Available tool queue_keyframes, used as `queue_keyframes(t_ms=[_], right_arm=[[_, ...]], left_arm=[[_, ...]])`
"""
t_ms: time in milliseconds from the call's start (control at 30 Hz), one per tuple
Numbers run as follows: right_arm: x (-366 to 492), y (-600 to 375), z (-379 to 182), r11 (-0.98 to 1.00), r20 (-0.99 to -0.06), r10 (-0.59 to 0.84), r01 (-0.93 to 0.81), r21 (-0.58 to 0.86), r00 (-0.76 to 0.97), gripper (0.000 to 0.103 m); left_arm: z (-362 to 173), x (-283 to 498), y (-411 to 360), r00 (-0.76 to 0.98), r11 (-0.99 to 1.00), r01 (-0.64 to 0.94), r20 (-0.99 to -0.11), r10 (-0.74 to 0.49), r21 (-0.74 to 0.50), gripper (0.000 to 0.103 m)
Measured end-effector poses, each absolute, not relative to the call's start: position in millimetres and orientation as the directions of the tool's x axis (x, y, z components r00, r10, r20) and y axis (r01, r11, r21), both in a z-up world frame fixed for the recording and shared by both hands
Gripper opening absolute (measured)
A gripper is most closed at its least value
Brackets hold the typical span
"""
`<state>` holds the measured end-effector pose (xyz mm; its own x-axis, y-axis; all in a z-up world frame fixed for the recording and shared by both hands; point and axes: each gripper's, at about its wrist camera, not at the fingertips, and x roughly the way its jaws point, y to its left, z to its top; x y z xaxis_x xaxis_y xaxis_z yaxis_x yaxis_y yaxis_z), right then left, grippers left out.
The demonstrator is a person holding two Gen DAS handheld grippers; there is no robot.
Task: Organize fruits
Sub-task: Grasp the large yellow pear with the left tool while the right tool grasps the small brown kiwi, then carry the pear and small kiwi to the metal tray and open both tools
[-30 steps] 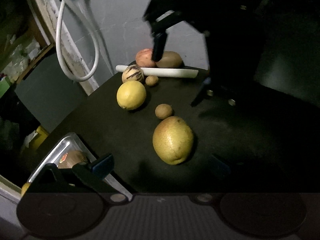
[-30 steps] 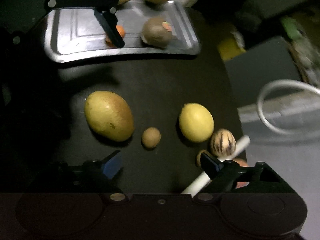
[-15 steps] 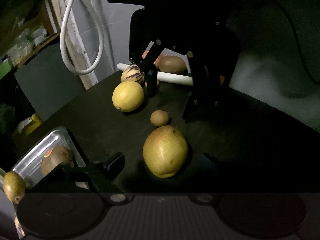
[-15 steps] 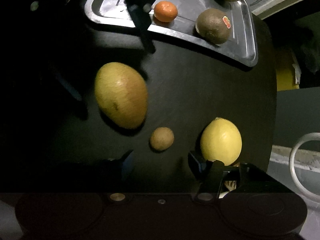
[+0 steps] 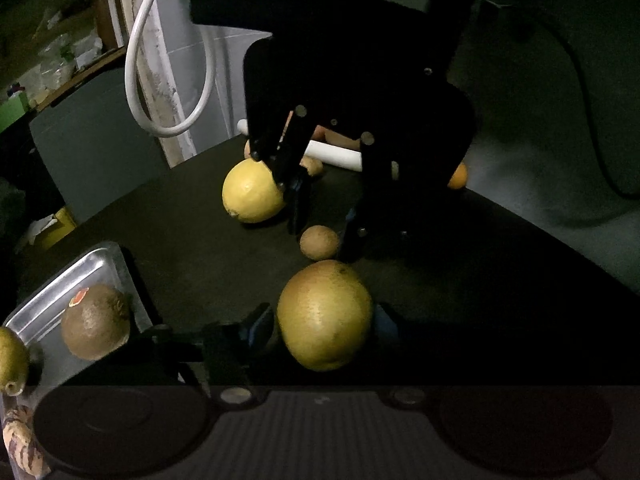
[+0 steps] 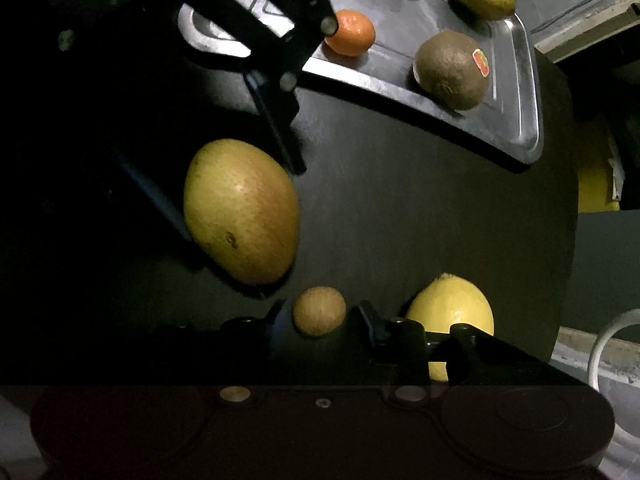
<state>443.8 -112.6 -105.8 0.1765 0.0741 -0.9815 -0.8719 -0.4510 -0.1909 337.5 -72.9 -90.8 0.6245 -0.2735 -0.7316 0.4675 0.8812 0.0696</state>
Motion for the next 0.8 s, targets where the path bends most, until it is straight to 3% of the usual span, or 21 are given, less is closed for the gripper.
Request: queue_keyframes(t_ms=[67,400,800], right_arm=[[444,-113,-106,-0.450,-0.983,0.073,-0.874,-0.185,0.170,0.031],[446,-117,-106,-0.382,-0.982,0.078,-0.905,-0.188,0.172,0.030],[426,-135,-87,-0.277,-0.964,0.108,-0.924,-0.263,0.242,0.030]], left_arm=[[-92,338,-72,0.625,0.883,0.464,-0.731,-0.274,0.065,0.058],[-95,337,-66,0.636,0.892,0.450,-0.713,-0.294,0.033,0.057],[-89,323,-42,0.638,0.922,0.369,-0.690,-0.343,-0.116,0.056]])
